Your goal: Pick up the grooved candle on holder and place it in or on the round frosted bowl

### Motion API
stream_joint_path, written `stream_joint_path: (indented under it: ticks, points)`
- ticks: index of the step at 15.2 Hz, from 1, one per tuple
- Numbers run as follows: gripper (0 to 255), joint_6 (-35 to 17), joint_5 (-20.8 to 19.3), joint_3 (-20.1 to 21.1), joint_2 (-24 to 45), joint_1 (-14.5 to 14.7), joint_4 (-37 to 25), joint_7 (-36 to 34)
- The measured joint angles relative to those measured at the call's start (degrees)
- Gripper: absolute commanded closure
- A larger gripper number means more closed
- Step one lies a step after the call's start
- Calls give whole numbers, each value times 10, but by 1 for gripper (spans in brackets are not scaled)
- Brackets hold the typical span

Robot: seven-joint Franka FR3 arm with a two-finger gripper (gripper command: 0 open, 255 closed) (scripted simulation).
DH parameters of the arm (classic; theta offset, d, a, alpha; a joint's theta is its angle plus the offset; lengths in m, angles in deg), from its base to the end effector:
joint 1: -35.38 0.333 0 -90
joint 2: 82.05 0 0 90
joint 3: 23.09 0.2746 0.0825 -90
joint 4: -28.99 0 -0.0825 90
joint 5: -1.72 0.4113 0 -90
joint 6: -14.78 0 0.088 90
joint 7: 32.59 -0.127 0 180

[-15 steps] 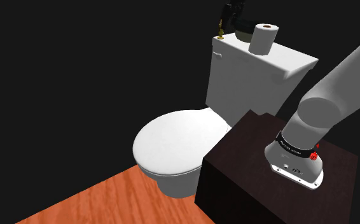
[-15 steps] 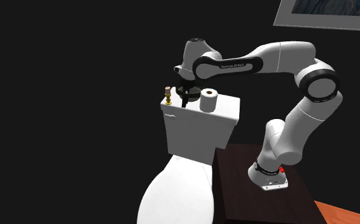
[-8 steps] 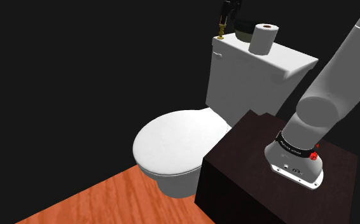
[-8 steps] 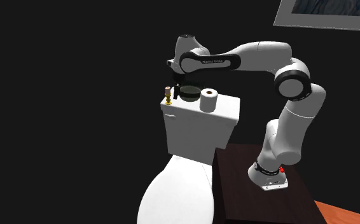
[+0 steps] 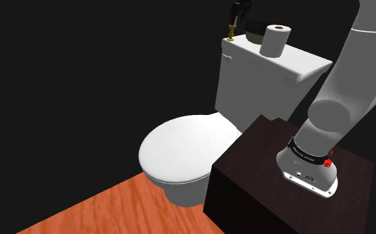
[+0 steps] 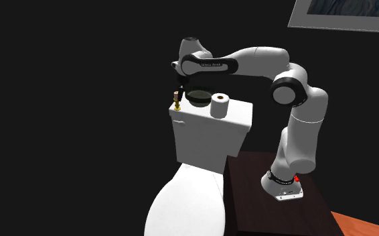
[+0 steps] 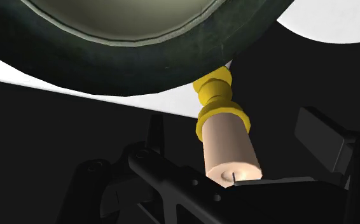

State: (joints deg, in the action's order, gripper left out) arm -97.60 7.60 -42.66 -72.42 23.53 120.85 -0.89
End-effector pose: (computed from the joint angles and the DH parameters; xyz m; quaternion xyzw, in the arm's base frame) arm 0.5701 -0.3246 0.4867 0.9947 -0.0073 0.0963 0.0339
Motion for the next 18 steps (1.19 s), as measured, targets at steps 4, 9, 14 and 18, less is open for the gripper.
stream_joint_path:
  ticks: [4,9,14,18]
  points:
    - [0,-26,3,1,9,0,18,1]
    - [0,-31,4,2,11,0,21,2]
    - [255,-31,5,2,11,0,21,2]
    - [255,-31,4,2,11,0,21,2]
